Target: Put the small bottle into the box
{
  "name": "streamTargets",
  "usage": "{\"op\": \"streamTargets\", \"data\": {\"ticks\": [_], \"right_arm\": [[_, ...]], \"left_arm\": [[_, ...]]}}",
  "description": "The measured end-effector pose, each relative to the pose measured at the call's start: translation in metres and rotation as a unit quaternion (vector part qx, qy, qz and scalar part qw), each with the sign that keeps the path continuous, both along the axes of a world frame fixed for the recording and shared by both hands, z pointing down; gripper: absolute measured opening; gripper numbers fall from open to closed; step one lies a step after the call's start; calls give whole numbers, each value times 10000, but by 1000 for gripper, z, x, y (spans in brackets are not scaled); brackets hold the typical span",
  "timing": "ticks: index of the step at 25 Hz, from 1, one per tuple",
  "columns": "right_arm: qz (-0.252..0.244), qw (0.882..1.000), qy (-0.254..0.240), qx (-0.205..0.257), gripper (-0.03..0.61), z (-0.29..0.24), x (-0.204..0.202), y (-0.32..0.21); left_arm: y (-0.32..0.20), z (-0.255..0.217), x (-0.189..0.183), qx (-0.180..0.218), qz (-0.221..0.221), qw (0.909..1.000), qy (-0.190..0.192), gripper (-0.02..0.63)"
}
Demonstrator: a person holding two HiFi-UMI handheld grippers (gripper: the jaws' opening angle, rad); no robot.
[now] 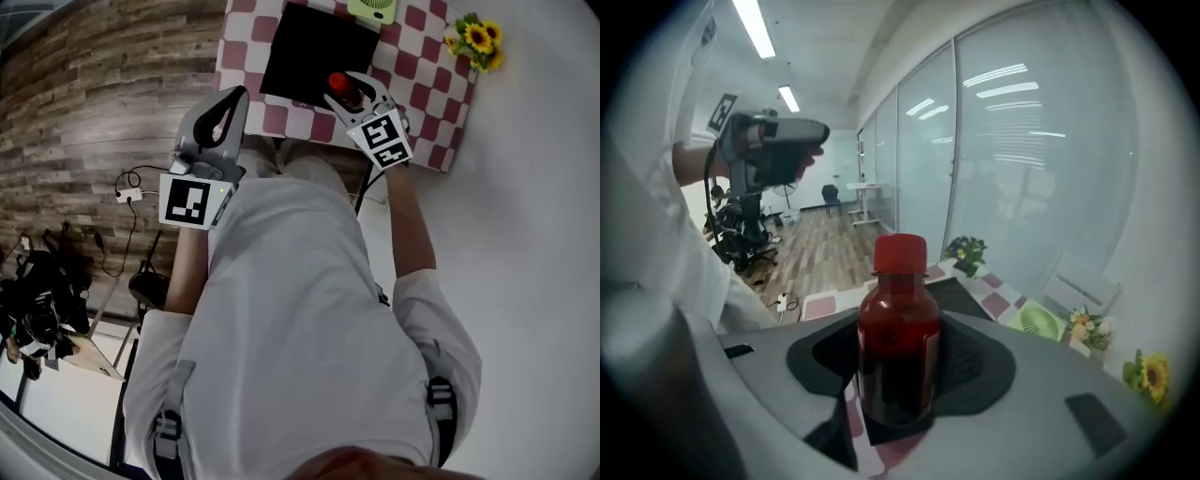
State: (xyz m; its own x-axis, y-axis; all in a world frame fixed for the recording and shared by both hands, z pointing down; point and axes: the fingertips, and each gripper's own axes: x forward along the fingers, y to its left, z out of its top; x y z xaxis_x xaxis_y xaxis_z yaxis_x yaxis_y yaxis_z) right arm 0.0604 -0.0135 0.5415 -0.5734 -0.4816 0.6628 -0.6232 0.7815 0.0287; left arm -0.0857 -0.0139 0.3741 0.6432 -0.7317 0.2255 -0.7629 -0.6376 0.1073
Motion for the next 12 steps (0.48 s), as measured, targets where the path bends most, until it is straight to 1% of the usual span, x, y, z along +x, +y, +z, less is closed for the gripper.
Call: {"op": "streamTargets", "data": {"ticks": [5, 12], "right_arm": [[-540, 9955, 587, -511, 213, 62, -9, -3], [-1129, 9785, 1354, -1075, 213, 114, -13, 0]], "left_arm": [[8, 20, -19, -141, -178, 9996, -180, -2], [12, 36, -25, -349, -348, 9986, -213, -2]]}}
